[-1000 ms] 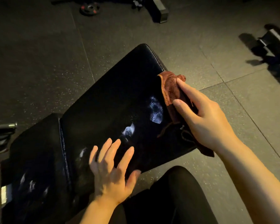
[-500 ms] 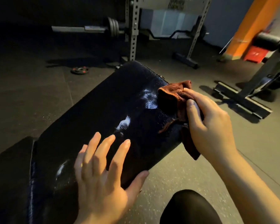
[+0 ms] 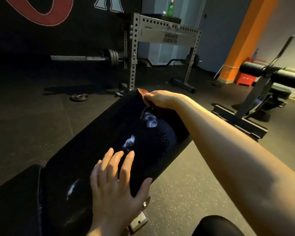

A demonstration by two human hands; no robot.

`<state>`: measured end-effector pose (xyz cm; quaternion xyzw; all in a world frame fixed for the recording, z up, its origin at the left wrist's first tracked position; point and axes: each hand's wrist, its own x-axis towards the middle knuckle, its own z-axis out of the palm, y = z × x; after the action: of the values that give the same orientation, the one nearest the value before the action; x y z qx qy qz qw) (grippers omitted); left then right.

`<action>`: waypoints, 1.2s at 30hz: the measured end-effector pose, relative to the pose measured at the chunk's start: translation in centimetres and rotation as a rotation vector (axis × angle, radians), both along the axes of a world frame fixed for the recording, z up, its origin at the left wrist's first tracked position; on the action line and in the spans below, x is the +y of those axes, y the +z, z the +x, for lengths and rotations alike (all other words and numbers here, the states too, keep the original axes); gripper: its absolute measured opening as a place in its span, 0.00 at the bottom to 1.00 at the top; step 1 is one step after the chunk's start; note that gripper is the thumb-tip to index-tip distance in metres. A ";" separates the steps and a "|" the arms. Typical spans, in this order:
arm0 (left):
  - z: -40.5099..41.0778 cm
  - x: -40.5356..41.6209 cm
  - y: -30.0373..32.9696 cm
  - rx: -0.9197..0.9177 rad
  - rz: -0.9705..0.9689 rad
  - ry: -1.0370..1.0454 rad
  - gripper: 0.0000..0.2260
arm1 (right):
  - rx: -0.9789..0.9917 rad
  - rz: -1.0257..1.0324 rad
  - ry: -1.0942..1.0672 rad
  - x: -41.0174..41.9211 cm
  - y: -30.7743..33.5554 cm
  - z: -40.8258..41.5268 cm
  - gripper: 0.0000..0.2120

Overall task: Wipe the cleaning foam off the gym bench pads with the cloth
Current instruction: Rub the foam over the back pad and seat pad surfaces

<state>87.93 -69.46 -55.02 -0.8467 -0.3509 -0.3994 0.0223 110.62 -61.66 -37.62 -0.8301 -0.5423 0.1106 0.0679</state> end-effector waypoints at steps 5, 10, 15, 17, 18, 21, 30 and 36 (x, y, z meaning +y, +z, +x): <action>-0.1 -1.3 0.1 0.090 -0.019 0.006 0.30 | 0.049 0.068 -0.047 -6.5 -1.0 -0.2 0.23; -0.2 -1.4 0.0 0.149 -0.061 0.025 0.30 | -0.059 0.266 -0.101 -14.5 -3.1 -2.8 0.17; 0.1 -1.1 -0.1 0.120 0.000 0.040 0.29 | -0.107 0.222 -0.114 -11.9 -2.4 -2.5 0.17; 0.3 -0.6 0.2 0.115 -0.001 0.053 0.29 | -0.171 0.174 -0.084 -8.9 -1.7 -1.8 0.18; 0.4 -0.5 0.2 0.112 0.003 0.055 0.29 | -0.191 0.152 -0.072 -7.1 -1.5 -1.4 0.19; 0.6 -0.1 0.0 0.100 0.070 0.056 0.29 | -0.196 0.085 -0.030 -1.3 -1.0 -0.1 0.21; 0.3 -1.1 -0.7 0.075 0.096 0.061 0.29 | 0.022 0.044 -0.015 -4.2 -1.0 0.5 0.24; 0.1 -1.6 -0.7 0.096 0.073 0.053 0.29 | 0.001 0.542 -0.159 -14.7 -4.9 -3.7 0.17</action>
<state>87.99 -71.08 -55.70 -0.8539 -0.3571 -0.3699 0.0807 106.94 -76.37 -42.52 -0.8215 -0.4853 -0.0436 0.2963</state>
